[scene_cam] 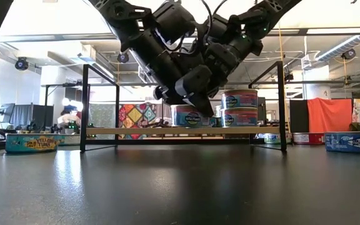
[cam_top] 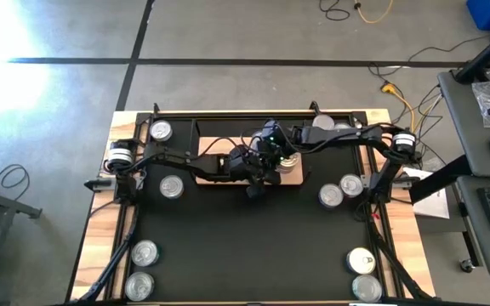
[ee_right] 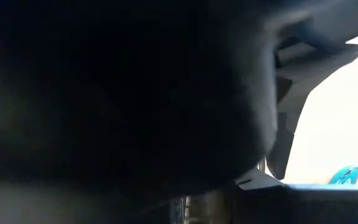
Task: Stack canned seafood by type on shelf
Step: Put the middle left blue and orange tuna can on the shelf
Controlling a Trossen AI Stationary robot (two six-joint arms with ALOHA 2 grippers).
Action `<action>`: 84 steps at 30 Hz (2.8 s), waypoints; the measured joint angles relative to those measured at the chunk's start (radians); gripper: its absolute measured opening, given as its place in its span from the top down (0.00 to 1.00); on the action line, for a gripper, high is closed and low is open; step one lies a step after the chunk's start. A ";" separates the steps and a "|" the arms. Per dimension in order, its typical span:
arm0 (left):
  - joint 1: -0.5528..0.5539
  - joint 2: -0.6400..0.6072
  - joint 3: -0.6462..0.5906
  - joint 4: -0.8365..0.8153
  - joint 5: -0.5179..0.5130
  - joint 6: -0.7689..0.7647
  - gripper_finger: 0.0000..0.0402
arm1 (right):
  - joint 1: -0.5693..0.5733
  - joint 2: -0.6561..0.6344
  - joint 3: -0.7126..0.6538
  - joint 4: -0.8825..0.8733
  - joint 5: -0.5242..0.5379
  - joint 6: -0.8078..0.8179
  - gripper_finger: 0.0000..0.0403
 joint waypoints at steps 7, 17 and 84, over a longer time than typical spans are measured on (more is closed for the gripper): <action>0.001 0.002 0.011 0.003 -0.010 -0.002 0.01 | 0.000 -0.005 -0.017 -0.034 0.062 -0.026 0.92; 0.002 0.002 0.009 0.000 -0.054 -0.038 0.01 | 0.000 -0.015 -0.009 -0.078 0.085 -0.063 0.92; -0.037 -0.216 -0.159 0.136 -0.080 0.019 0.01 | -0.028 -0.021 -0.008 -0.130 0.179 -0.086 0.92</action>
